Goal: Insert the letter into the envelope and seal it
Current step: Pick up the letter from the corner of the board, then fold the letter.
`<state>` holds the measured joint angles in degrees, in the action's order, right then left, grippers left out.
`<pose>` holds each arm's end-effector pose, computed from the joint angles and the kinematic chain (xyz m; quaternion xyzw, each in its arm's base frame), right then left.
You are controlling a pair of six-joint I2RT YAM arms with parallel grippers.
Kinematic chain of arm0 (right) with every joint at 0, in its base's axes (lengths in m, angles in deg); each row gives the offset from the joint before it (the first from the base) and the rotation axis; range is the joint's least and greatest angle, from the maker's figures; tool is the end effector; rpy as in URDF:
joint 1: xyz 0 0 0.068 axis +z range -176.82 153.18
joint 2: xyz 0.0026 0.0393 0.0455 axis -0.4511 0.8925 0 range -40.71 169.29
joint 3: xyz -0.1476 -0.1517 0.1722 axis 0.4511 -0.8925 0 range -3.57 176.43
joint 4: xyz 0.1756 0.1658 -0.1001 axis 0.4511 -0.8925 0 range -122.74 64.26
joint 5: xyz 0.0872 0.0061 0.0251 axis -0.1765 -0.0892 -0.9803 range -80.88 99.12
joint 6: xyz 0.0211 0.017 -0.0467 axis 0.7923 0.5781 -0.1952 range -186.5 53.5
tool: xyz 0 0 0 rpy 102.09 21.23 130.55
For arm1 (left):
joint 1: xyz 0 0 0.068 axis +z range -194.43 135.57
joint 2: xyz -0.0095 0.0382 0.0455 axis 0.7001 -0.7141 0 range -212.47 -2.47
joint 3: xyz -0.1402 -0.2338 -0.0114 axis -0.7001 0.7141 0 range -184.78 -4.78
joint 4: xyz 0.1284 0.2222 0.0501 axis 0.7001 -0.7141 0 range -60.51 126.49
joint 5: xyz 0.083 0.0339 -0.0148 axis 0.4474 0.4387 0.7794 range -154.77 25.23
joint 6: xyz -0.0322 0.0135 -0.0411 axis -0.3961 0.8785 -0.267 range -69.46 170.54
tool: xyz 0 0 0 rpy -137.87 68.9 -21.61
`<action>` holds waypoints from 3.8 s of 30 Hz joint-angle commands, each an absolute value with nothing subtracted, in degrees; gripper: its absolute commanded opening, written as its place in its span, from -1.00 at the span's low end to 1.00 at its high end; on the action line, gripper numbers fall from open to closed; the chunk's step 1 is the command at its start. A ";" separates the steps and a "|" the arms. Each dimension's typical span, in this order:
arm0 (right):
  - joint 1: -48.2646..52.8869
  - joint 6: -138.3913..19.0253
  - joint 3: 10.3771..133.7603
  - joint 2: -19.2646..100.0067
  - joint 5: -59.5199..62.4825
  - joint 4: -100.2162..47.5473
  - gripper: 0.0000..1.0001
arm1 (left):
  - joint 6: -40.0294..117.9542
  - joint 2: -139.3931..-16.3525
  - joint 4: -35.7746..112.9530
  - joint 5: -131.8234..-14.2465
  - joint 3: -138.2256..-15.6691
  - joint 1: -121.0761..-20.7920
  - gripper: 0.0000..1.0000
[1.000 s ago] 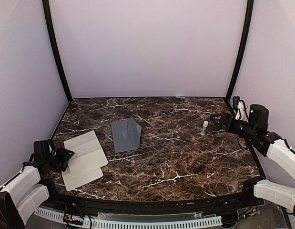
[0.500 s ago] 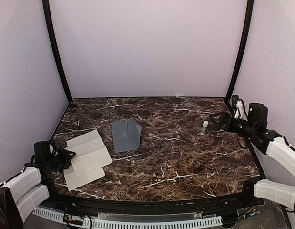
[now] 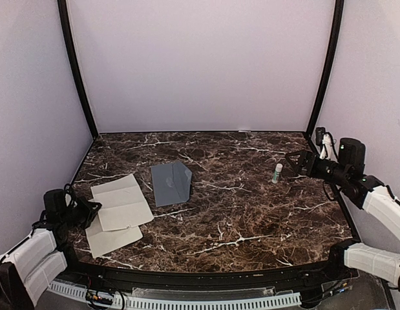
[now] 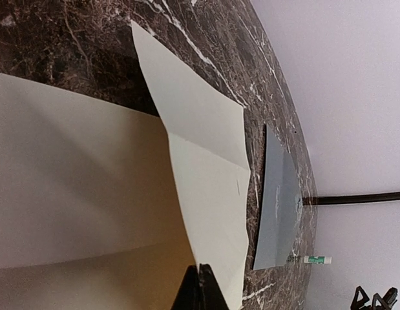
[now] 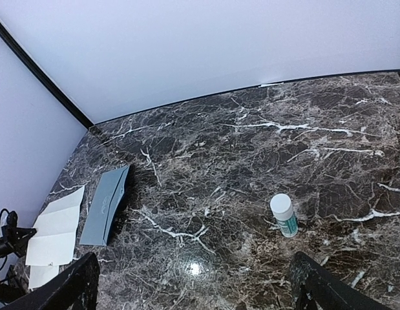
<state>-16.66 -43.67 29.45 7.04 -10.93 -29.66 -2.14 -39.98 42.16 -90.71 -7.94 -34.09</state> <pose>0.1913 0.0467 0.2703 -0.0126 0.8063 0.2986 0.5105 0.1401 0.0097 0.1347 -0.3406 0.7744 -0.3594 0.3937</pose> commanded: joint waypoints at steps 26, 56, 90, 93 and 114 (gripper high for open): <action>-15.87 -48.69 41.93 9.03 -21.08 -33.90 0.97 | 24.37 -59.60 35.19 -113.17 -49.93 -54.80 -1.00; 10.29 -52.81 59.65 25.62 -37.89 -39.16 0.29 | 32.20 -87.22 21.97 -117.90 -85.36 -90.18 -1.00; 12.22 -48.53 56.82 27.64 -49.05 -31.45 -0.40 | 33.20 -89.92 22.17 -120.92 -88.56 -91.54 -1.00; 12.24 -48.40 56.71 27.49 -48.85 -31.63 -0.49 | 32.60 -89.83 23.74 -121.20 -88.27 -91.54 -1.00; 12.38 -50.97 57.14 28.19 -46.84 -36.55 -1.00 | 38.64 -89.42 14.31 -109.72 -92.12 -90.55 0.67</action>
